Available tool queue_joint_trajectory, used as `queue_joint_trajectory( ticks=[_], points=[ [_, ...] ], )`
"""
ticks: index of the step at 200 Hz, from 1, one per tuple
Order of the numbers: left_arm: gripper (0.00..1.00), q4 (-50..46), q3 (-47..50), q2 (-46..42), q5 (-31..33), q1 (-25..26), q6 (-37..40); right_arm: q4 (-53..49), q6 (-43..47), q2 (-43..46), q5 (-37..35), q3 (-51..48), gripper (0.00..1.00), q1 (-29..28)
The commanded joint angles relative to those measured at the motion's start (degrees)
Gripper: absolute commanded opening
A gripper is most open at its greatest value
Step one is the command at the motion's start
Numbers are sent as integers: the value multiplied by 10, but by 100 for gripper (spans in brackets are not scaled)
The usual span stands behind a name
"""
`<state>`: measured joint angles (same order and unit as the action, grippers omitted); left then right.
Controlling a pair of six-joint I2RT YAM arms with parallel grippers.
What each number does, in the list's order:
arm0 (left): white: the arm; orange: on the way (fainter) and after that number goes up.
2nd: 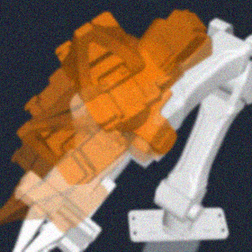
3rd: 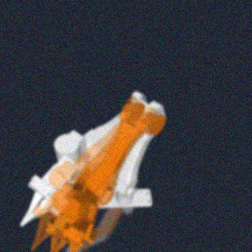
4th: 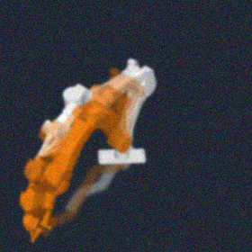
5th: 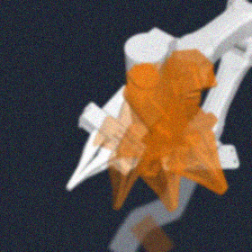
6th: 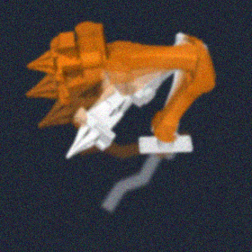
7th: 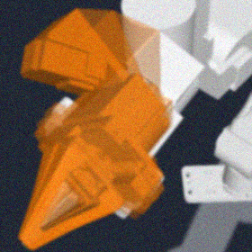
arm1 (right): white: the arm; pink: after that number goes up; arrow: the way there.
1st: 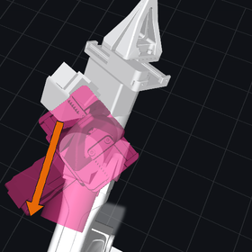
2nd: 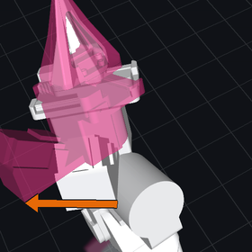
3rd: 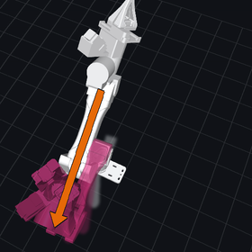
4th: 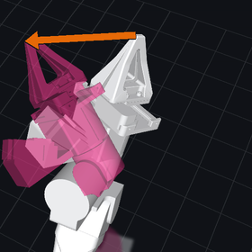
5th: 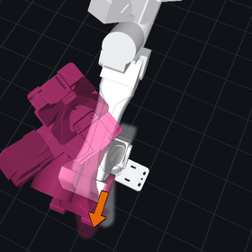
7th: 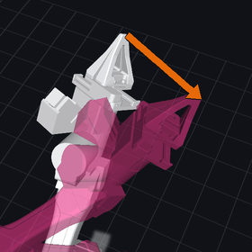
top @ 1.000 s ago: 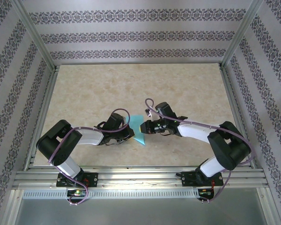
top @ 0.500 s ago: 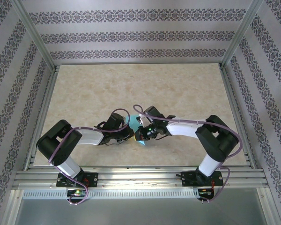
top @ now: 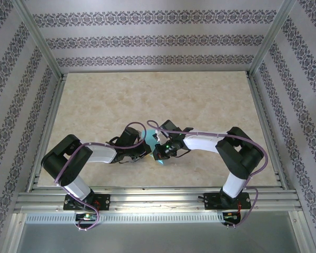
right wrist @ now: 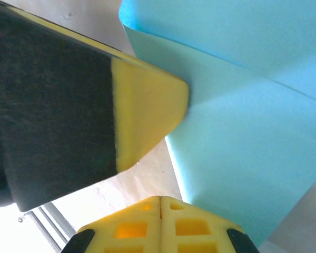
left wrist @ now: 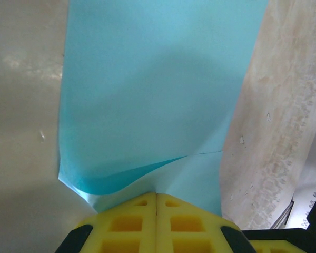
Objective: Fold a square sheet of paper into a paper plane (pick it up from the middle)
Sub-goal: Third fold the triangle at the center of the table.
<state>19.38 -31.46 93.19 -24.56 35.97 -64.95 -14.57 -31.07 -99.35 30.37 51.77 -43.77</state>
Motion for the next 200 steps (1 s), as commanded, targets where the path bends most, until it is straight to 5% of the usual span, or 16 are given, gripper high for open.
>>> queue_joint_trajectory(
  ticks=[1,200],
  points=[
    [0,-13,9,13,15,7,13,-17,13,-12,-10,3,0,-7],
    [0,-6,20,23,29,6,-3,22,-5,47,2,-96,3,-8]
  ],
)
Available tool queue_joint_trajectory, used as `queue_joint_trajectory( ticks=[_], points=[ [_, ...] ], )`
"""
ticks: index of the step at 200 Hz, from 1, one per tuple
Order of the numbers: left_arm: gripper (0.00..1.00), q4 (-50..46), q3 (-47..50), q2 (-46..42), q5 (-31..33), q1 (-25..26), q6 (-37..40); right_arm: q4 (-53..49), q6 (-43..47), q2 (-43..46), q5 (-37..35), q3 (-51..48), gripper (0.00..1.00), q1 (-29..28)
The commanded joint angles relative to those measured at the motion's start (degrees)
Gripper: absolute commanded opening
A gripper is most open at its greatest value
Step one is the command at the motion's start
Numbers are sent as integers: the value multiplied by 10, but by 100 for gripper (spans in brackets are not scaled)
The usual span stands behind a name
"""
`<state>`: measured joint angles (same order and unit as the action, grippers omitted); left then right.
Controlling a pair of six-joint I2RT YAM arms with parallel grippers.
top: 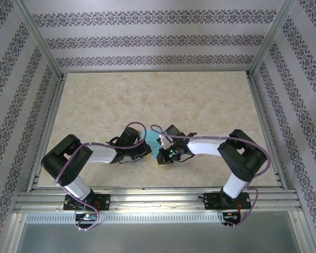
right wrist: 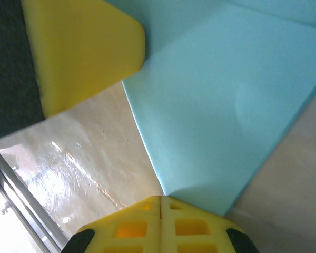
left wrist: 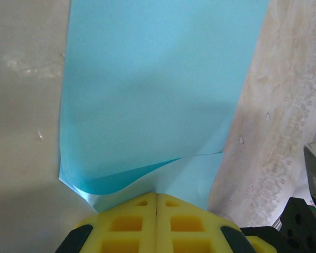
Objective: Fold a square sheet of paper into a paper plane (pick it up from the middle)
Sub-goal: Third fold the triangle at the center of the table.
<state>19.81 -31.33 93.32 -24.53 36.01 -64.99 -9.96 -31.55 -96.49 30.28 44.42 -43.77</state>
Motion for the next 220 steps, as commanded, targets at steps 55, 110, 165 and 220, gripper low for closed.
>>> queue_joint_trajectory(
  ticks=[55,110,165,220],
  points=[
    [0,-8,18,22,27,6,0,-18,-4,55,6,-77,3,-5],
    [0,-2,17,20,20,6,1,44,-65,145,57,-84,2,0],
    [0,1,17,18,17,6,3,34,-95,76,34,-12,1,16],
    [0,-3,12,20,13,6,10,37,-107,-15,40,50,0,22]
  ],
)
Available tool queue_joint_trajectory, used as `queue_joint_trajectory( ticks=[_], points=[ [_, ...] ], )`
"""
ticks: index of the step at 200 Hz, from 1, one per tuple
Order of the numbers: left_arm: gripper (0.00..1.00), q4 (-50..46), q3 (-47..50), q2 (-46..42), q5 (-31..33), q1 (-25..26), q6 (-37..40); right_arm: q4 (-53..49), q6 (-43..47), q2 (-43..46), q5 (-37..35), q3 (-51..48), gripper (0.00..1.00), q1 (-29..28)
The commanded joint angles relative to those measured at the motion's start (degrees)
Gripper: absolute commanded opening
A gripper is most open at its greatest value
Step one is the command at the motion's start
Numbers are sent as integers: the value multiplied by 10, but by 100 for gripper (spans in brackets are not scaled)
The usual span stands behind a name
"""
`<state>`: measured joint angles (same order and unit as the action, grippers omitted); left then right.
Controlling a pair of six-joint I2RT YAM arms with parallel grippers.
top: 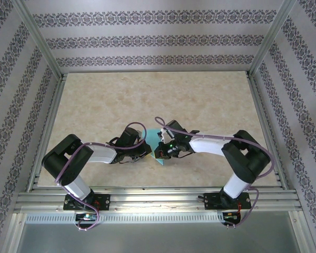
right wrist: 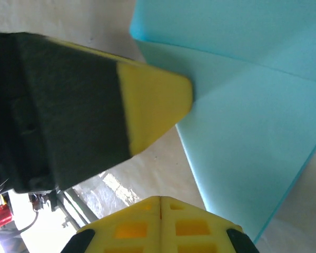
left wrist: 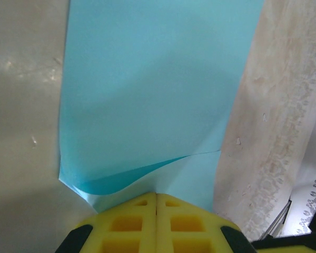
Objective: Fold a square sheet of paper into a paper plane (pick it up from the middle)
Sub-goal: Third fold the triangle at the center of the table.
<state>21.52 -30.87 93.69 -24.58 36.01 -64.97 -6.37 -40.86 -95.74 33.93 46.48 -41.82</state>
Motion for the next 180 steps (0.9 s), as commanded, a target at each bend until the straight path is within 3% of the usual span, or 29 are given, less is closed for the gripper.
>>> queue_joint_trajectory(
  ticks=[1,47,87,111,154,180],
  points=[
    [0,-20,7,16,13,6,10,1,-14,-24,4,30,0,3],
    [0,-24,0,13,14,6,15,-24,-17,-58,-17,5,0,6],
    [0,-80,-40,-4,9,6,64,11,-34,-57,-11,-53,0,12],
    [6,-86,-63,-17,-12,6,94,14,-34,-57,-12,-54,0,14],
    [5,-99,-61,-14,-13,15,100,17,-34,-60,-16,-46,0,15],
    [4,-139,-65,-2,20,15,96,15,-33,-59,-19,-49,0,15]
  ],
)
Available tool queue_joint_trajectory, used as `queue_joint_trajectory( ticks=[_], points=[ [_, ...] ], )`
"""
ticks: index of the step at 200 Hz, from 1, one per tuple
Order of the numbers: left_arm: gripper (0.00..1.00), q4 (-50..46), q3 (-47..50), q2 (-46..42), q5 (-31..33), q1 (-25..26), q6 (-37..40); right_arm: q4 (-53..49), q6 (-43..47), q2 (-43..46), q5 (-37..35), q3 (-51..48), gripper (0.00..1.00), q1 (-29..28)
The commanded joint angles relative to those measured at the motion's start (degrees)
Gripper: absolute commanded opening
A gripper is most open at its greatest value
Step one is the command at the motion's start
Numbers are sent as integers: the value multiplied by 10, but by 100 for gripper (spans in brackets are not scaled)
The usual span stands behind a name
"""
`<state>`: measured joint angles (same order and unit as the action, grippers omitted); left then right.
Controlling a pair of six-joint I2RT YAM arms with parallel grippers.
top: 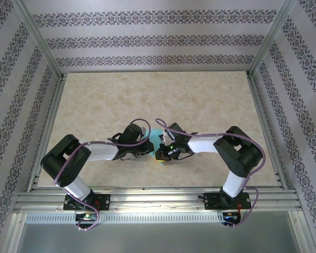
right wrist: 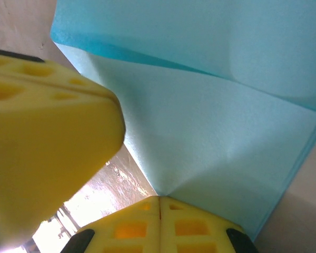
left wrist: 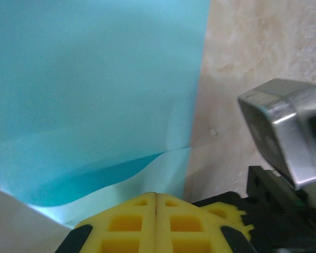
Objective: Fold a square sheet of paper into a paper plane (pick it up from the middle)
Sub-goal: Third fold the triangle at the center of the table.
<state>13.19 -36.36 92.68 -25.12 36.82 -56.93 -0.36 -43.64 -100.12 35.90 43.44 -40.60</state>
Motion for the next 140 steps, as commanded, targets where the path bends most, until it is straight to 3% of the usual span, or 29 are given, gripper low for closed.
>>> queue_joint_trajectory(
  ticks=[1,21,140],
  points=[
    [4,-57,-9,8,27,7,16,-45,-4,-16,-39,-19,0,3],
    [4,-67,-4,14,47,0,13,-47,-2,-16,-40,-21,0,3],
    [5,-89,17,7,15,-121,74,-63,10,-17,-52,-21,0,2]
  ],
)
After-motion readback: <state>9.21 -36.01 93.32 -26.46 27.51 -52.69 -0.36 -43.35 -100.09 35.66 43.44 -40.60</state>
